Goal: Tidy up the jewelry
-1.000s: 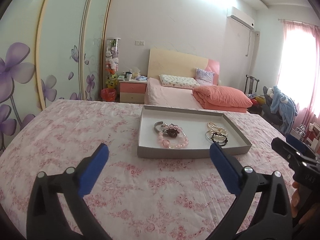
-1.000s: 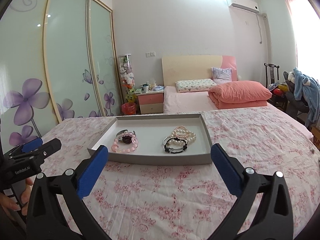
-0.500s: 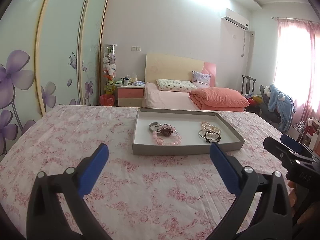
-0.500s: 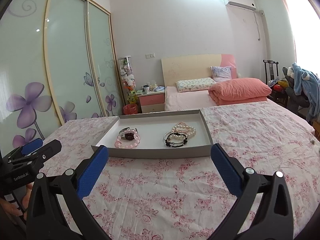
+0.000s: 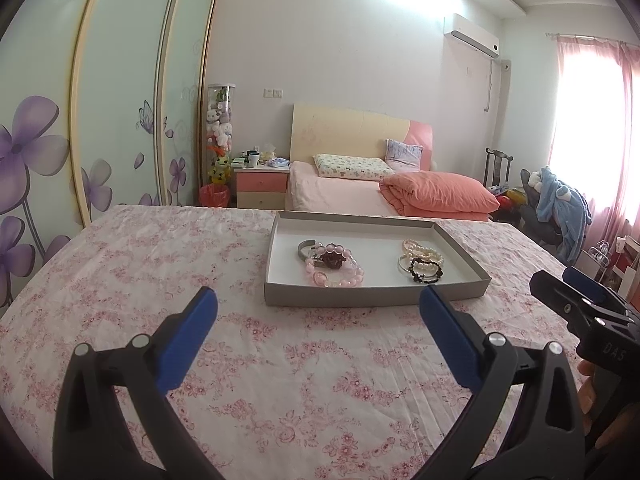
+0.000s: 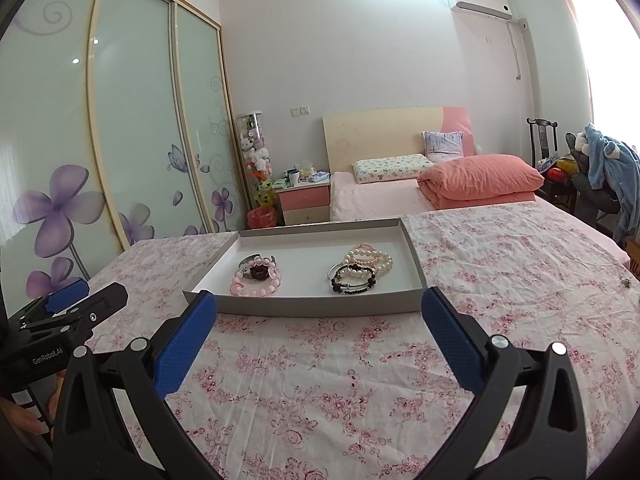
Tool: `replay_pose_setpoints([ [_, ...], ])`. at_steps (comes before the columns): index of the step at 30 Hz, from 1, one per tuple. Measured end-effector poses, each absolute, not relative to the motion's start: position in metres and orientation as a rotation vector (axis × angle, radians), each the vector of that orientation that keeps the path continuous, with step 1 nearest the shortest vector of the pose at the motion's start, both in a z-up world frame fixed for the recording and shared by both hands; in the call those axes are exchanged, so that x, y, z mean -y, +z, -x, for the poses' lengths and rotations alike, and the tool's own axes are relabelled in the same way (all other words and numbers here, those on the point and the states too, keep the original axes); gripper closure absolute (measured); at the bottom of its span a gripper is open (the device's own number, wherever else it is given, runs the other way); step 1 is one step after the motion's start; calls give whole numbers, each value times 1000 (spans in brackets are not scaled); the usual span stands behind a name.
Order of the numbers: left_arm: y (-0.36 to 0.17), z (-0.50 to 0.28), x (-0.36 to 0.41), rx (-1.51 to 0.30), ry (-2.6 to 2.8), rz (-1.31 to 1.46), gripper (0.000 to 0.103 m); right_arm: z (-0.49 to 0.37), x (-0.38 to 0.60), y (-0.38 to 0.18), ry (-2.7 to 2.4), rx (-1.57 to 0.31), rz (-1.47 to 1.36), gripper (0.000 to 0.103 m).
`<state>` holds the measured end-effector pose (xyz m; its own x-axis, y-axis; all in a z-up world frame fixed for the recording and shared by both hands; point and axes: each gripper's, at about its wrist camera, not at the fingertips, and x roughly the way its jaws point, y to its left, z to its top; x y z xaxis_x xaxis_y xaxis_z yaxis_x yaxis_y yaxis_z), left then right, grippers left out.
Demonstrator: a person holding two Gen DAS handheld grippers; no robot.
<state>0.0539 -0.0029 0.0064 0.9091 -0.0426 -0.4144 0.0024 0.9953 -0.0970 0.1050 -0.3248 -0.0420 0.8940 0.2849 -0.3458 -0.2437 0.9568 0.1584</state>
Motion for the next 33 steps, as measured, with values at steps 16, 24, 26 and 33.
replay_pose_setpoints([
  [16,3,-56,5,-440,-27,94,4,-104,323,-44,275,-378,-114,2],
  [24,1,-57,5,-444,-30,92,4,-105,323,-44,275,-381,-116,2],
  [26,0,-57,5,-446,-30,92,4,-105,323,-44,276,-382,-116,2],
  [33,-1,-59,6,-454,-29,87,4,-105,322,-47,278,-387,-116,2],
])
